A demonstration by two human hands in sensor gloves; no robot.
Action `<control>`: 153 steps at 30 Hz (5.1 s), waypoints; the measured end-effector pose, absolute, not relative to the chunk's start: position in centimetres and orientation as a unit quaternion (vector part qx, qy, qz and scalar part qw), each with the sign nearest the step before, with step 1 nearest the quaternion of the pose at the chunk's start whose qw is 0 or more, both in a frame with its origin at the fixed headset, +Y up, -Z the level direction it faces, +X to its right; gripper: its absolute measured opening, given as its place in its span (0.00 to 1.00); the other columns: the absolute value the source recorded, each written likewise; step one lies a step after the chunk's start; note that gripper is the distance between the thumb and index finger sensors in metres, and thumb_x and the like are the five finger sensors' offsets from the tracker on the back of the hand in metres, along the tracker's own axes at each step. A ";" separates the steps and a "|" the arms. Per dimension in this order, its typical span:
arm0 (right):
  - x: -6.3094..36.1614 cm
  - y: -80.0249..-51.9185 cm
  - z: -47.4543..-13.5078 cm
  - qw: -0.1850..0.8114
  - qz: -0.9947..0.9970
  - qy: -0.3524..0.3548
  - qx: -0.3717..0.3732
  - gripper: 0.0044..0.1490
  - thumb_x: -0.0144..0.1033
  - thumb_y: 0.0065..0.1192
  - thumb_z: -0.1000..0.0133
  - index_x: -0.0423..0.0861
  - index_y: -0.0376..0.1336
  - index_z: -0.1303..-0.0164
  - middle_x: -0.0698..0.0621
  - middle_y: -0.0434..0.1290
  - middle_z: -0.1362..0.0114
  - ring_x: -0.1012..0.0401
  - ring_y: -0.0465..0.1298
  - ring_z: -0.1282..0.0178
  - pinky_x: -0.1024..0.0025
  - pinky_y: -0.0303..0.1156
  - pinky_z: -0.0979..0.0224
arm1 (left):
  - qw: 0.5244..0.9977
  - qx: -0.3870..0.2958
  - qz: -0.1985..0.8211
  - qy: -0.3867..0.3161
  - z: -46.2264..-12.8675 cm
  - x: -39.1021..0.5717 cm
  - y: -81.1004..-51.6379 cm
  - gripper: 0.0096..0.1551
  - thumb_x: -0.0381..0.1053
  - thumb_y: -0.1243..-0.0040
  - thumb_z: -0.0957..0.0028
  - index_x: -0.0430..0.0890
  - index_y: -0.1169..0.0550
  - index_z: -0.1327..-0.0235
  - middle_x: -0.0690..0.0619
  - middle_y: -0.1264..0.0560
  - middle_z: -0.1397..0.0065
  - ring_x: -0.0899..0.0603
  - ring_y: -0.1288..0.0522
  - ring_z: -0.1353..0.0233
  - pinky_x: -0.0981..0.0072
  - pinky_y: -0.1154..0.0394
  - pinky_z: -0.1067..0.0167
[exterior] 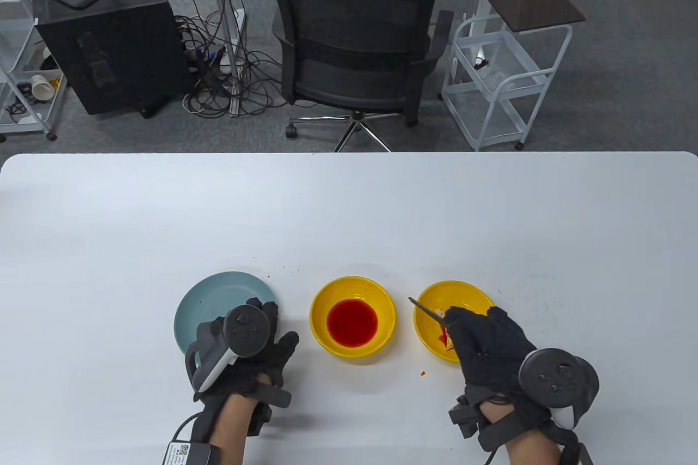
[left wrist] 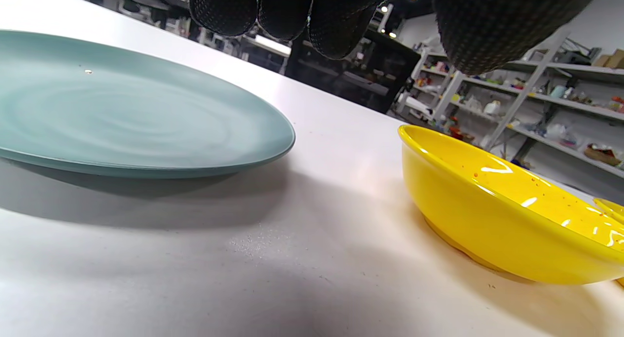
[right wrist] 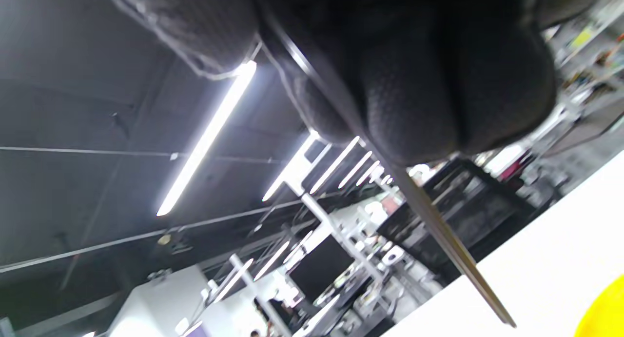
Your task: Dip chopsticks into soy sauce and dot onto dumpling
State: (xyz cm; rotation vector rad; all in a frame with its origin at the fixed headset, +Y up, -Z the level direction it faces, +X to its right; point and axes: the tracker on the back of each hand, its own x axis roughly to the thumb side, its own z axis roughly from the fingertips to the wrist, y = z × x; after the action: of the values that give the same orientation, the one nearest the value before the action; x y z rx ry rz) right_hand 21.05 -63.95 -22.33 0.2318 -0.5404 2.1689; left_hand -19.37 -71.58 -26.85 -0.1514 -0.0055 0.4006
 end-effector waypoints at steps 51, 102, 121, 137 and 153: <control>22.7 -64.9 -23.3 0.386 0.908 -0.158 0.035 0.37 0.54 0.59 0.50 0.35 0.75 0.50 0.36 0.85 0.53 0.38 0.83 0.55 0.27 0.61 0.29 | 0.972 -0.101 0.210 0.001 -26.9 -19.5 -71.8 0.47 0.70 0.41 0.49 0.45 0.32 0.22 0.44 0.41 0.17 0.28 0.38 0.21 0.25 0.49 0.28; 21.7 -65.5 -23.4 0.401 0.900 -0.151 0.083 0.37 0.55 0.58 0.50 0.37 0.73 0.46 0.36 0.83 0.49 0.38 0.82 0.50 0.26 0.59 0.28 | 0.965 -0.136 0.225 -0.009 -26.7 -18.8 -72.4 0.46 0.70 0.42 0.49 0.44 0.31 0.23 0.44 0.38 0.18 0.28 0.35 0.22 0.25 0.48 0.29; 12.3 -69.8 -23.3 0.342 0.901 -0.059 0.262 0.34 0.54 0.61 0.51 0.46 0.71 0.40 0.39 0.79 0.39 0.39 0.79 0.41 0.25 0.57 0.26 | 0.964 -0.137 0.226 -0.007 -26.8 -19.0 -72.5 0.46 0.70 0.42 0.49 0.44 0.31 0.23 0.44 0.38 0.18 0.28 0.35 0.22 0.25 0.48 0.29; 12.6 -70.2 -23.7 0.350 0.902 -0.038 0.249 0.35 0.53 0.60 0.50 0.45 0.70 0.39 0.38 0.78 0.38 0.38 0.78 0.40 0.25 0.56 0.26 | 0.963 -0.143 0.228 -0.009 -26.8 -18.8 -72.6 0.46 0.70 0.42 0.49 0.45 0.31 0.23 0.44 0.39 0.18 0.28 0.35 0.22 0.25 0.48 0.29; 14.3 -69.0 -23.8 0.398 0.884 -0.056 0.239 0.36 0.53 0.60 0.50 0.43 0.70 0.40 0.38 0.78 0.39 0.38 0.78 0.41 0.25 0.55 0.26 | 0.962 -0.148 0.231 -0.009 -26.8 -18.9 -72.7 0.46 0.70 0.42 0.49 0.45 0.31 0.23 0.44 0.39 0.18 0.28 0.36 0.22 0.25 0.48 0.29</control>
State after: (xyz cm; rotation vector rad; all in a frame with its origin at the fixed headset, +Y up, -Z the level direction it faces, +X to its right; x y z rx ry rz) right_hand 14.35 -69.01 -23.80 0.6047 -0.1427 2.2391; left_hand -18.86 -72.66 -26.79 -0.2997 -0.0191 0.4678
